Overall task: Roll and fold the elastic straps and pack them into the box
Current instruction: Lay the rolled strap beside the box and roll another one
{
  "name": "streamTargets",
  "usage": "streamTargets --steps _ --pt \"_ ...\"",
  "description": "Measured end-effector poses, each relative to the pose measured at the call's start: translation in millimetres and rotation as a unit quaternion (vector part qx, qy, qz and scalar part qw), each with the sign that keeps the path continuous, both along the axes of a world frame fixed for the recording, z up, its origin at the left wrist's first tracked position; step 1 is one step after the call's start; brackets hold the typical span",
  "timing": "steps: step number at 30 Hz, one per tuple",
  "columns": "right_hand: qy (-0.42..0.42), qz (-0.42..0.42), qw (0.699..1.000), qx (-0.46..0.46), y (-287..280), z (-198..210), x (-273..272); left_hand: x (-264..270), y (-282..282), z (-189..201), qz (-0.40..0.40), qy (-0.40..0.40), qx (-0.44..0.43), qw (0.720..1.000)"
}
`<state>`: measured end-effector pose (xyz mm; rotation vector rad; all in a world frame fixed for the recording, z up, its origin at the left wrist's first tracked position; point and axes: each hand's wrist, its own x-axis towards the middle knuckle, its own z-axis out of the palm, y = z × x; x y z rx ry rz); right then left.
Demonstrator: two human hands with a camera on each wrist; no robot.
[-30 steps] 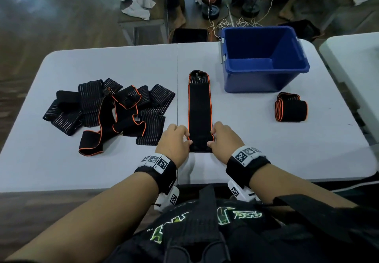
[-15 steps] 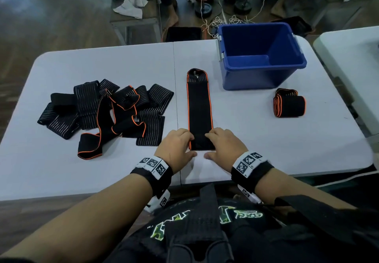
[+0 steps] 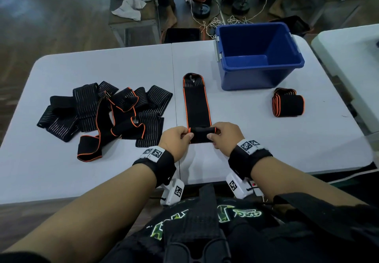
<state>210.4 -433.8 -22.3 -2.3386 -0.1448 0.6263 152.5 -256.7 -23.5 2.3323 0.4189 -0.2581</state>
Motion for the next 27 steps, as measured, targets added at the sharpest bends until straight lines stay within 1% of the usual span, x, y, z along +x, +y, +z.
streamTargets --steps 4,6,9,11,13,15,17,19,22,25,27 --pt "0.029 -0.075 0.996 0.041 3 -1 4 9 1 -2 0.001 0.03 0.004 1.0" --pt "0.057 -0.111 0.99 0.063 2 -1 8 11 1 0 -0.001 0.036 0.011 0.999" --pt "0.085 -0.121 0.985 0.082 0 -1 8 12 2 1 0.014 0.035 0.012 0.999" --pt "0.07 -0.113 0.988 0.074 2 -1 7 9 3 0 0.044 0.021 -0.025 0.998" --pt "0.043 -0.076 0.995 0.039 5 2 9 5 3 -1 0.053 -0.006 -0.05 0.997" --pt "0.007 -0.011 1.0 -0.014 7 6 12 2 2 0 0.029 -0.026 -0.037 0.999" --pt "-0.03 0.048 0.997 -0.051 8 9 13 0 -1 1 0.014 -0.041 -0.027 0.999" --pt "-0.064 0.091 0.991 -0.079 9 12 10 -1 -2 0 0.013 -0.045 -0.025 0.999" --pt "-0.077 0.123 0.982 -0.118 13 13 7 -1 -3 -2 0.026 -0.041 -0.036 0.998" --pt "-0.073 0.178 0.965 -0.179 17 13 8 -3 -2 -5 0.018 -0.056 -0.029 0.998" --pt "-0.074 0.195 0.959 -0.193 16 15 6 -6 -1 -8 0.009 -0.067 -0.026 0.997"
